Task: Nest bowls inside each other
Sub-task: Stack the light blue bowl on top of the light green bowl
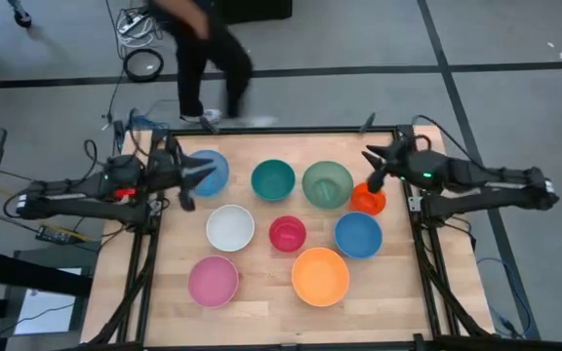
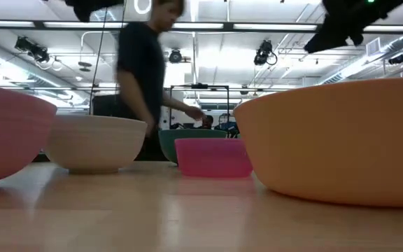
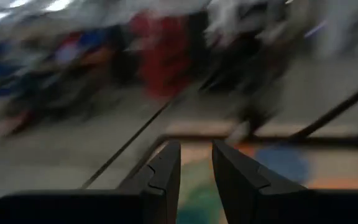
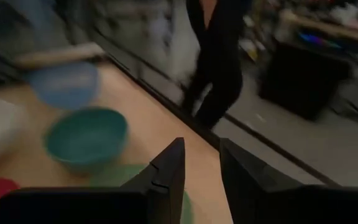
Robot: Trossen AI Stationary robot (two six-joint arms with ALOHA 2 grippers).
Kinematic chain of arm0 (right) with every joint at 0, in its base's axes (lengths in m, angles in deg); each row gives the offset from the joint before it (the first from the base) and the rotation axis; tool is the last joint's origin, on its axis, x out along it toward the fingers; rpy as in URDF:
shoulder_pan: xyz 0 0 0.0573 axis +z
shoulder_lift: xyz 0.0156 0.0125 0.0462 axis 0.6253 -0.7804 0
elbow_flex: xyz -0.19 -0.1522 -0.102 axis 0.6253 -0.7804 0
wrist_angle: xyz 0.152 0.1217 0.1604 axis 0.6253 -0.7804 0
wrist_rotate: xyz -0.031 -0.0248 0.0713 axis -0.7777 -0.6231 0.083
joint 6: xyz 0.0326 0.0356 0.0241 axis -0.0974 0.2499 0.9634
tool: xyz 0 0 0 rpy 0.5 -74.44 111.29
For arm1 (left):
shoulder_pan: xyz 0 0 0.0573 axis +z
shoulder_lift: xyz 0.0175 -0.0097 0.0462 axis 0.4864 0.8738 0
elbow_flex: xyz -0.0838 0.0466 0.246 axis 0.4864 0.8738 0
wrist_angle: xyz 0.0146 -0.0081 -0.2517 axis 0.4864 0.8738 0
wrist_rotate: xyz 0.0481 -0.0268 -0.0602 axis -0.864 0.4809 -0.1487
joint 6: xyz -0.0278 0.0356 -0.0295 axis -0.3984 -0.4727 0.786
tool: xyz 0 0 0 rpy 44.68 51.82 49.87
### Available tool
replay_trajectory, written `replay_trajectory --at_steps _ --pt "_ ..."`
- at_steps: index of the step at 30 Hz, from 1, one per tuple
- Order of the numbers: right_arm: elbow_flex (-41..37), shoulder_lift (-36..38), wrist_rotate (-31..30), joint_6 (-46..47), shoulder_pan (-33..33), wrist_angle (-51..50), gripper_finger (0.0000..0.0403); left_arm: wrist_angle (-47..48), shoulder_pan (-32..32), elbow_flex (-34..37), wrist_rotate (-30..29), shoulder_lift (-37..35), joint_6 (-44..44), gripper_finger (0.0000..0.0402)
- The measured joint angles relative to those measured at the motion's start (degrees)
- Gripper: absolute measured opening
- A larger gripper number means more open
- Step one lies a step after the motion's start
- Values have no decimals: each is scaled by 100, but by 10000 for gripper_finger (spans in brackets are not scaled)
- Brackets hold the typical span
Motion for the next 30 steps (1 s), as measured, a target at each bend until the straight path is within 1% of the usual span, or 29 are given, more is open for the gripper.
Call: replay_trajectory --at_steps 2,3,4,8,10,12,14,16,19,21,23,27,30 --pt "472 -628 -241 395 -25 -516 90 958 0 -361 -866 322 68 101" --pt "703 -933 -312 605 -55 -789 91 1330 4 -507 -1172 475 152 101" --pt "925 -1209 -323 778 -93 -1082 93 1589 4 -600 -1331 615 211 101" --pt "1610 -2107 -171 1202 -196 -1918 106 2163 0 -760 -1559 1045 321 101" --pt "1832 -2427 1 1305 -224 -2104 114 2673 4 -760 -1756 1234 338 101" --pt "1976 -2626 159 1291 -227 -2131 121 3410 9 -760 -1826 1400 418 101" --pt "2069 -2754 219 1196 -195 -2139 127 4160 29 -760 -1779 1558 571 101" --pt "2129 -2761 225 1160 -104 -2141 132 4896 44 -758 -1562 1688 737 101" --pt "2230 -2620 236 1157 19 -2129 134 5545 44 -758 -1340 1760 811 101" --pt "2299 -2475 230 1158 103 -2112 134 5735 44 -758 -1088 1766 661 101" --pt "2321 -2318 223 1162 182 -2101 135 5773 44 -758 -786 1763 247 101" --pt "2328 -2012 232 1162 290 -2048 139 5664 71 -739 -517 1766 -677 101" --pt "2328 -1861 301 1164 351 -2050 146 5633 232 -678 -177 1771 -981 101"
